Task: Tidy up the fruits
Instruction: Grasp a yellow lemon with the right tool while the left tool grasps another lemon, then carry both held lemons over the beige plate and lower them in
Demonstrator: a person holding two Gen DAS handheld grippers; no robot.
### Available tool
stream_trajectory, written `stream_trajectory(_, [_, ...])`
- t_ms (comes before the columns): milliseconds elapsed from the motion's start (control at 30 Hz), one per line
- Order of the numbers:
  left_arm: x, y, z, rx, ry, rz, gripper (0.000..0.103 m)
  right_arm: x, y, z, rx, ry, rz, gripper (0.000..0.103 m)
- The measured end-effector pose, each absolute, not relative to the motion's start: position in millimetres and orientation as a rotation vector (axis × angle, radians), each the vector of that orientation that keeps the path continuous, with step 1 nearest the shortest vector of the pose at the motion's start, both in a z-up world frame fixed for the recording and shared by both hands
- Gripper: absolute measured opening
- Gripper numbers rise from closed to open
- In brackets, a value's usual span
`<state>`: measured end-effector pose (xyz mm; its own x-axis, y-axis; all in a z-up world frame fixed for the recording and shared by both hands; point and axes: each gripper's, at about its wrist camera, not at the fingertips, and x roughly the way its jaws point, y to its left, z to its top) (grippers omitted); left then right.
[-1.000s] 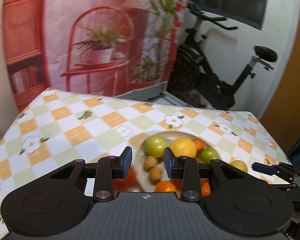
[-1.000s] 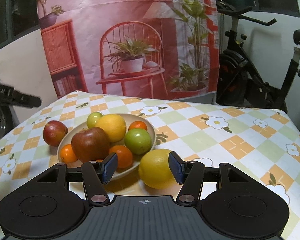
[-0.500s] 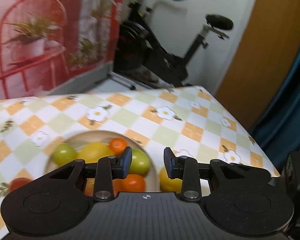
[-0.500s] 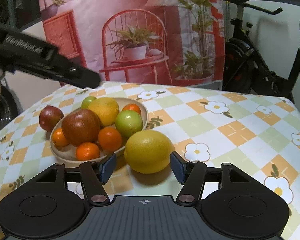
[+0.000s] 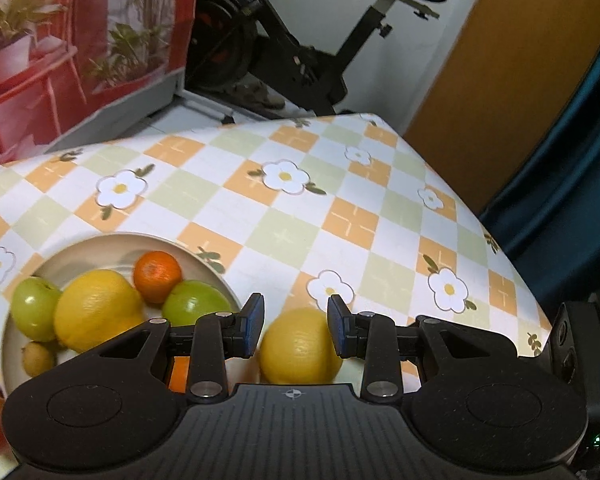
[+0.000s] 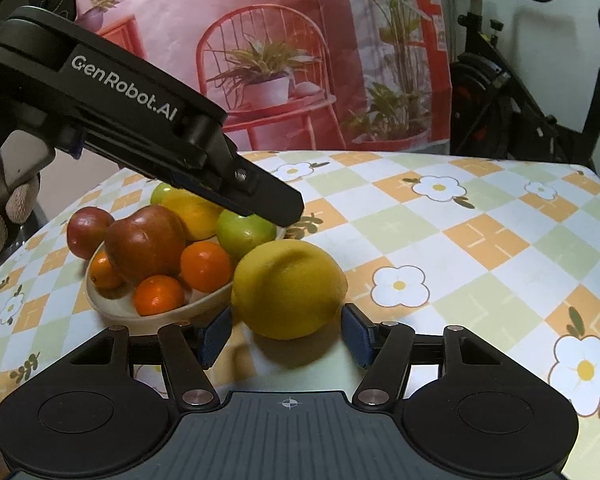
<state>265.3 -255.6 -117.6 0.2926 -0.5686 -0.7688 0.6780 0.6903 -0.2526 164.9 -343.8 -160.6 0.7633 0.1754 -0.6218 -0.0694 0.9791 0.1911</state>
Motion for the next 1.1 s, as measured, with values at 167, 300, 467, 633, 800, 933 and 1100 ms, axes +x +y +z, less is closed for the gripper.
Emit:
stream_trajectory(167, [268.0, -261.4, -124.5, 0.136, 0.998, -0.855, 0.030, 166.6, -343.3, -162.0, 0.158, 0.699, 0.143, 0.056])
stream_trajectory(300, [268.9, -259.9, -128.0, 0.135, 1.012, -0.854, 0.030, 166.0, -343.2, -162.2, 0.163, 0.698, 0.142, 0.056])
stream_trajectory(467, [270.6, -258.4, -129.3, 0.124, 1.017, -0.859, 0.030, 167.1, -343.0, -162.7, 0.164, 0.696, 0.140, 0.056])
stream_trajectory(633, [269.7, -258.8, -129.6, 0.124, 1.014, -0.863, 0.029, 164.5, -343.3, -161.8, 0.171, 0.686, 0.139, 0.054])
stream_trajectory(800, [265.8, -254.0, -121.3, 0.108, 0.994, -0.862, 0.029, 159.9, -342.7, -156.4, 0.185, 0.652, 0.139, 0.054])
stream_trajectory(933, [256.2, -239.6, -110.6, 0.087, 0.952, -0.846, 0.029, 158.1, -332.8, -145.7, 0.171, 0.625, 0.155, 0.054])
stream_trajectory(1100, [247.3, -217.6, -100.9, 0.031, 0.927, -0.800, 0.029, 158.4, -316.0, -135.0, 0.131, 0.605, 0.201, 0.054])
